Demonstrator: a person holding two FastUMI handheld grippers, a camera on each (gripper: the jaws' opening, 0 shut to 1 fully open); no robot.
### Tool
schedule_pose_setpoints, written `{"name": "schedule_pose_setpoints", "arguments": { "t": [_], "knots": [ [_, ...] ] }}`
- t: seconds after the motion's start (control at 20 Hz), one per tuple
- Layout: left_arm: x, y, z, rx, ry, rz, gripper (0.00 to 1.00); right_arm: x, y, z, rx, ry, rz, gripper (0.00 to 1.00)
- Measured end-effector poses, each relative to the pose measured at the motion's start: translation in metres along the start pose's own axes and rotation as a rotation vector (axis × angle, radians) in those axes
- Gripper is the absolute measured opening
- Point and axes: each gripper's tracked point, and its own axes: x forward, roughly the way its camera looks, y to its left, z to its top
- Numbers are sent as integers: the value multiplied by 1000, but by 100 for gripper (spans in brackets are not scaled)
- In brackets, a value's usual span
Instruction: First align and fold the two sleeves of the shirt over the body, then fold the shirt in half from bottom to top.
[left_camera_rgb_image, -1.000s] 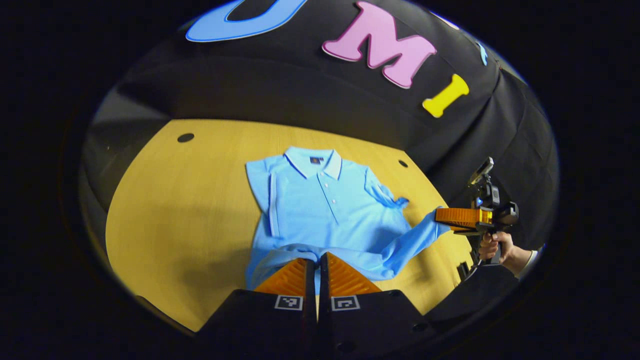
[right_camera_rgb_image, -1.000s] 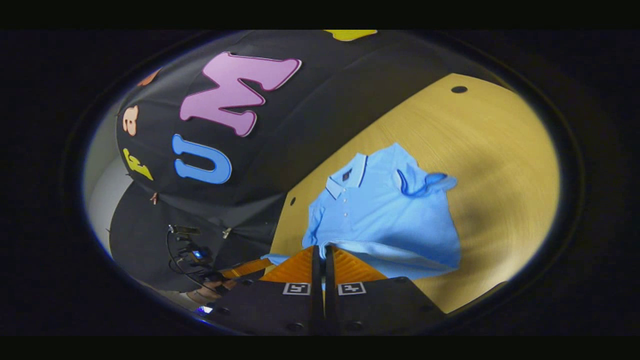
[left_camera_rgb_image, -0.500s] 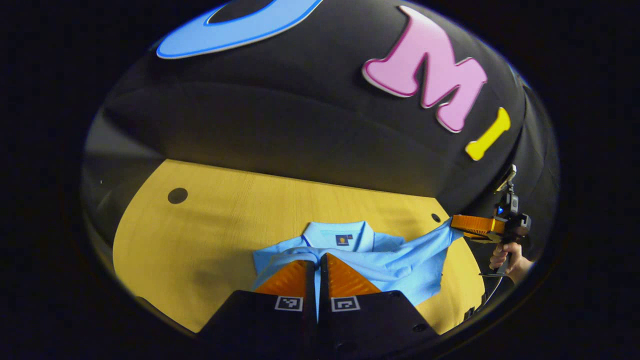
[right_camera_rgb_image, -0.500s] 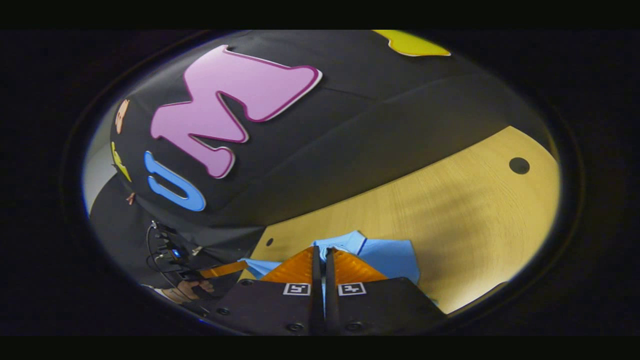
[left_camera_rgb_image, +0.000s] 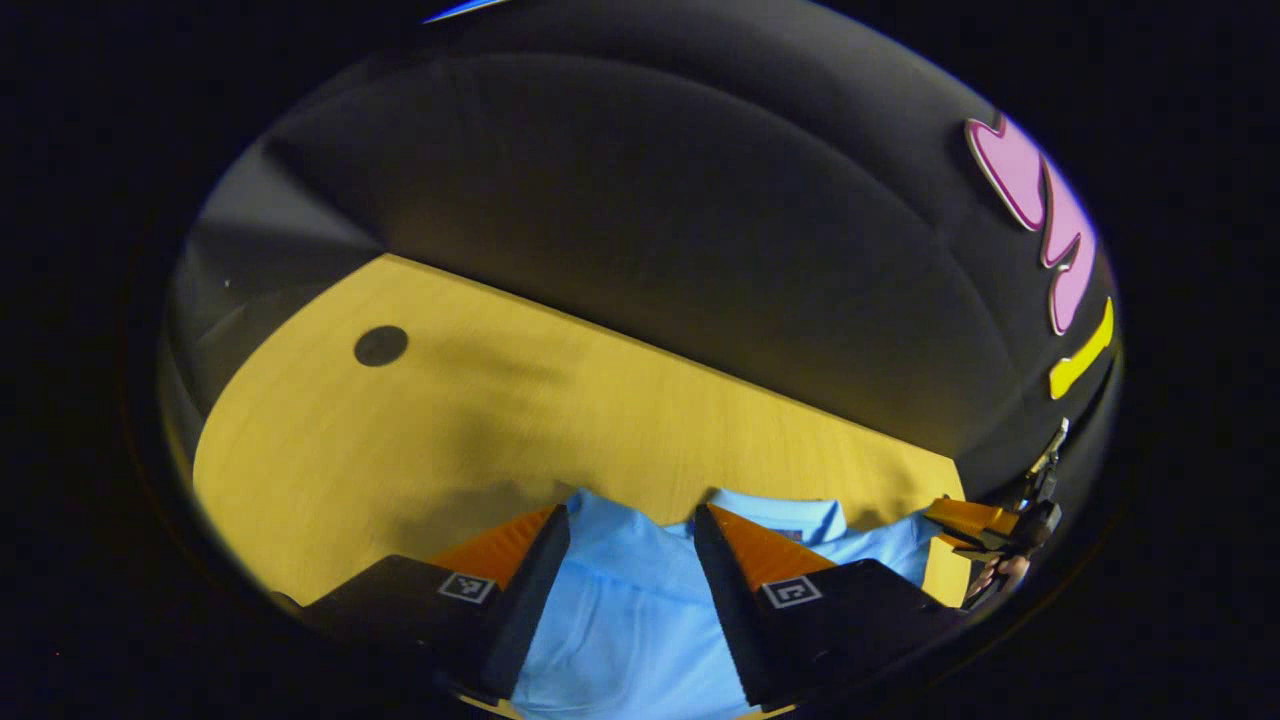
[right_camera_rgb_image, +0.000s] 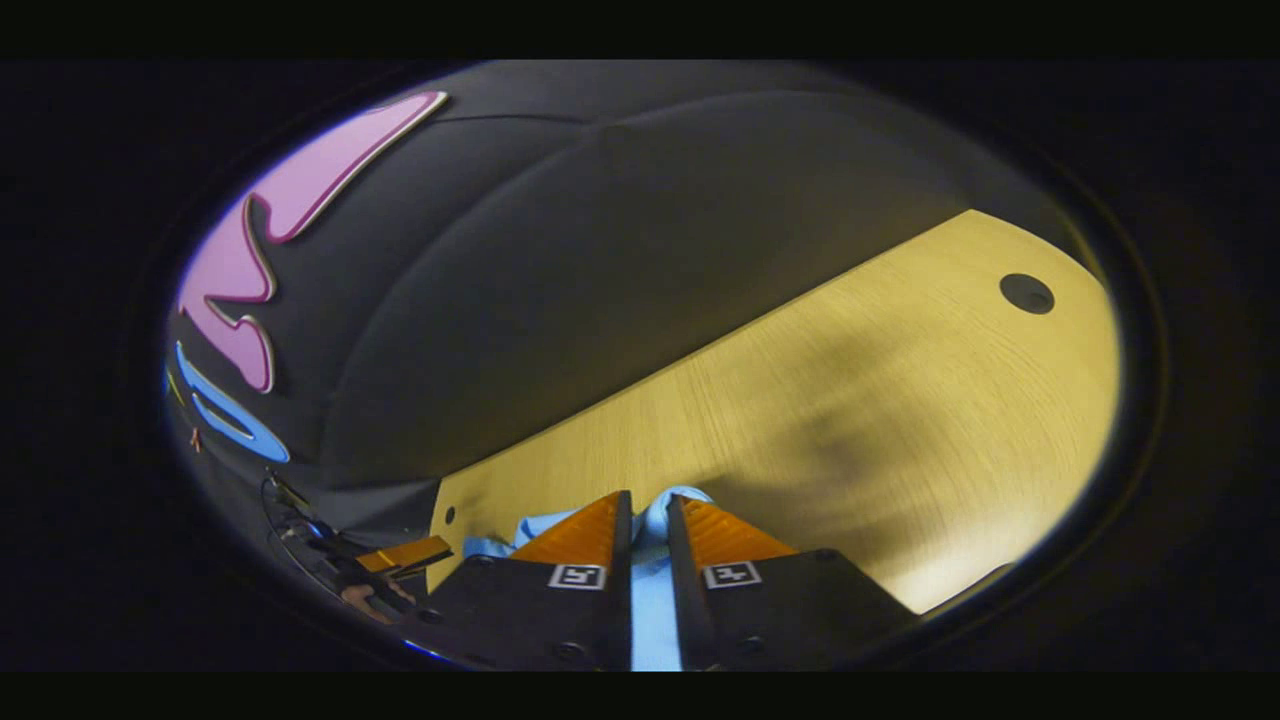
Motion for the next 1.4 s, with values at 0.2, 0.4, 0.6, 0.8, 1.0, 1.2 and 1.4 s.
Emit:
{"name": "schedule_pose_setpoints", "arguments": {
  "t": [0.2,0.4,0.6,0.8,1.0,1.2,1.4],
  "knots": [
    [-12,-4,-4,120,16,14,87,-6,-3,-2,-68,0,-8,83],
    [-39,-19,-1,148,-2,-40,89,-27,43,-6,108,74,127,89],
    [-70,-22,-3,216,-19,-61,89,-58,29,4,30,68,66,89],
    [-120,-31,0,249,-85,-92,90,-117,33,12,-134,-19,38,90],
    [-197,-42,-4,324,-168,-113,95,-198,68,11,-367,-154,18,94],
    [-292,-46,-1,335,-310,-117,97,-286,114,3,-467,-293,13,98],
    [-370,-51,-23,313,-387,-174,97,-374,153,-16,-483,-433,10,98]
  ]
}}
